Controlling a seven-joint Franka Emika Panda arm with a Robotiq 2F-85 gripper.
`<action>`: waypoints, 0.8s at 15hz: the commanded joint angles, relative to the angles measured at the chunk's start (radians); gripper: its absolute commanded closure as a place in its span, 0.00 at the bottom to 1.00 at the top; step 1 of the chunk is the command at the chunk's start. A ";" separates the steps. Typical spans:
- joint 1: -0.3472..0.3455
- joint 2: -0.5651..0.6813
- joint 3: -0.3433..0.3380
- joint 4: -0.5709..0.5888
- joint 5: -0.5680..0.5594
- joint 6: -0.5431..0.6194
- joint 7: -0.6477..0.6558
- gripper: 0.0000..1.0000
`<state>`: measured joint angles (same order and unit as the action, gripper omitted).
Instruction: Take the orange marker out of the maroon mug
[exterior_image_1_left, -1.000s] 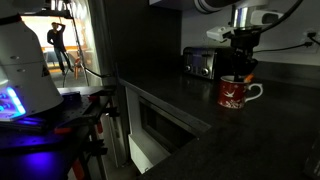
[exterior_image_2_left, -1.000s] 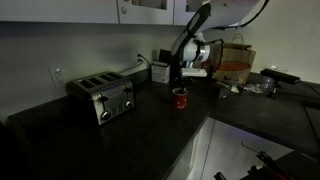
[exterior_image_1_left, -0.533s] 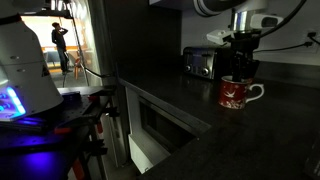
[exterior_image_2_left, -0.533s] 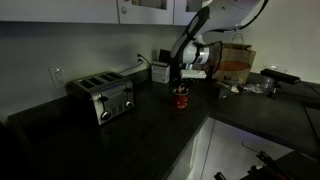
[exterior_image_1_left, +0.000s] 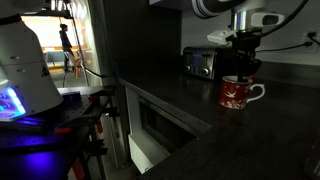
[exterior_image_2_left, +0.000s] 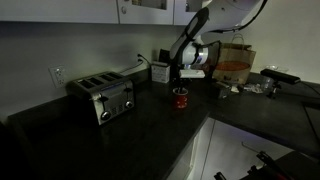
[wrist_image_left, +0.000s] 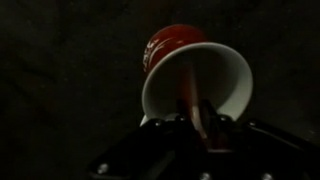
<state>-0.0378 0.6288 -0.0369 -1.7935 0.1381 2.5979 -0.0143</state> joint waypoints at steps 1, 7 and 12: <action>0.027 -0.042 -0.031 -0.047 -0.065 0.041 0.046 0.95; 0.029 -0.221 -0.007 -0.162 -0.101 0.045 0.039 0.95; 0.026 -0.407 0.097 -0.303 -0.088 -0.049 -0.155 0.95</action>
<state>-0.0037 0.3210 0.0151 -2.0000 0.0437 2.5983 -0.0602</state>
